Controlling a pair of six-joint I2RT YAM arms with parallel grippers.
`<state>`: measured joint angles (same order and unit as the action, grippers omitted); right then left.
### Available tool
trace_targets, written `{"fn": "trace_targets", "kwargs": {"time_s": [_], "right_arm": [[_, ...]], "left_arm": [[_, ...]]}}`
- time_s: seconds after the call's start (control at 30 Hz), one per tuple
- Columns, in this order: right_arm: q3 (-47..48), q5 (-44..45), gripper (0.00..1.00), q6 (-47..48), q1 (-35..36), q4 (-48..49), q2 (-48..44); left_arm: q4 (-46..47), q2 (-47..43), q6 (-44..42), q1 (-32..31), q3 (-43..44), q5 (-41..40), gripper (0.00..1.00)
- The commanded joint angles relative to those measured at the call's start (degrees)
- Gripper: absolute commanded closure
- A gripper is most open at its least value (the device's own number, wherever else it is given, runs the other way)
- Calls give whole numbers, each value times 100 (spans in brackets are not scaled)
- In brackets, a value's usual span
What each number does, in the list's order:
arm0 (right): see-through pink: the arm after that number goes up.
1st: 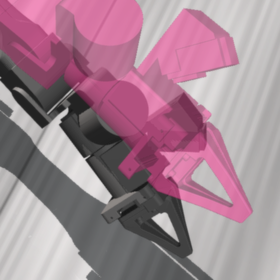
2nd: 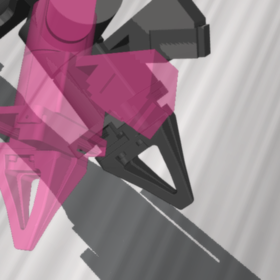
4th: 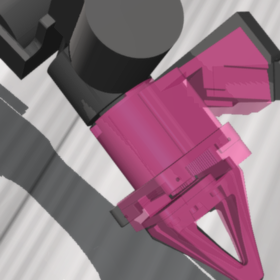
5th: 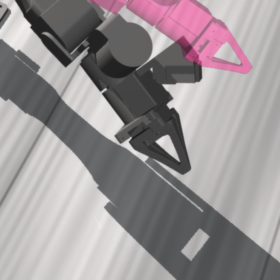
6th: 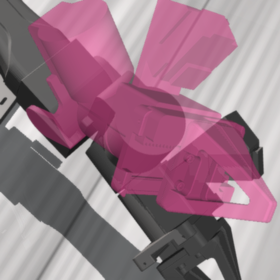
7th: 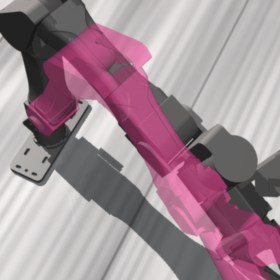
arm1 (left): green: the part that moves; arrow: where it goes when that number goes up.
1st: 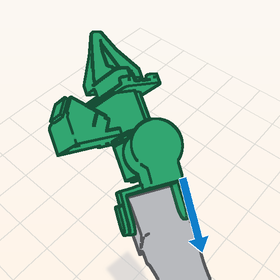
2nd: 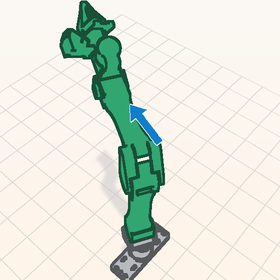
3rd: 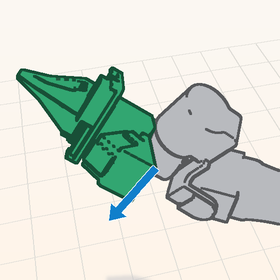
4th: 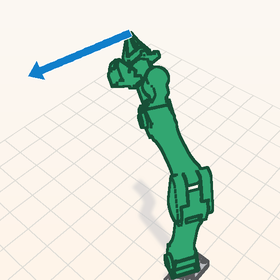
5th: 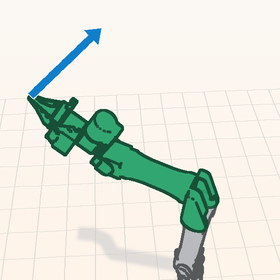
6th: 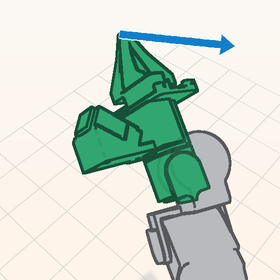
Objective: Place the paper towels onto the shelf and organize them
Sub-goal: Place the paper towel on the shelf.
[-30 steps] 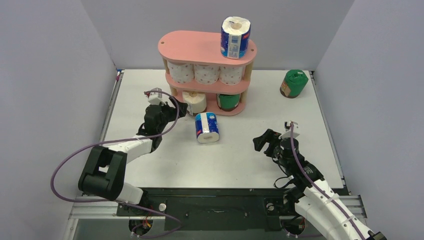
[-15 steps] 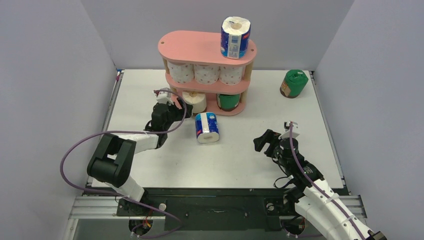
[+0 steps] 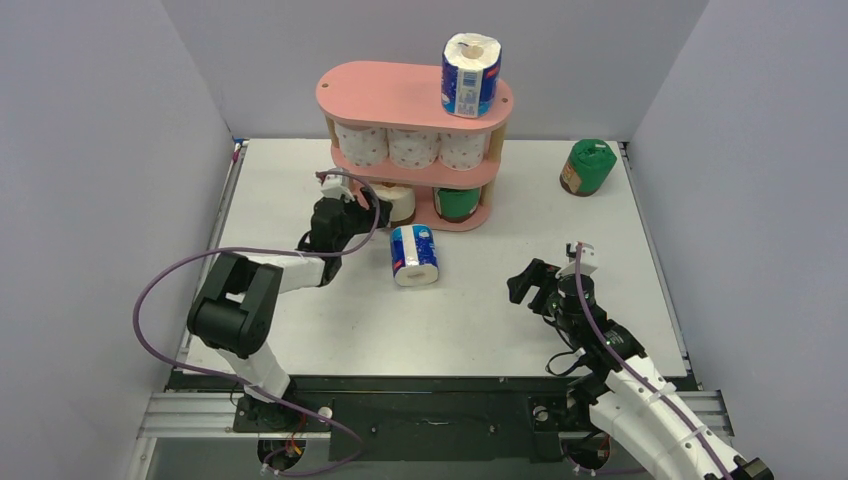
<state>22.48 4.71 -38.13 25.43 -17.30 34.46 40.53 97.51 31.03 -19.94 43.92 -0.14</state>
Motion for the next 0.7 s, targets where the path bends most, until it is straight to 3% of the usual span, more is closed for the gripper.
{"fn": "trace_targets", "kwargs": {"time_s": [0.0, 0.67], "right_arm": [[54, 103, 19, 71, -68, 91, 26], [43, 100, 19, 75, -149, 56, 51]], "left_arm": [[367, 200, 78, -9, 317, 14, 24], [661, 729, 286, -80, 796, 189, 26]]}}
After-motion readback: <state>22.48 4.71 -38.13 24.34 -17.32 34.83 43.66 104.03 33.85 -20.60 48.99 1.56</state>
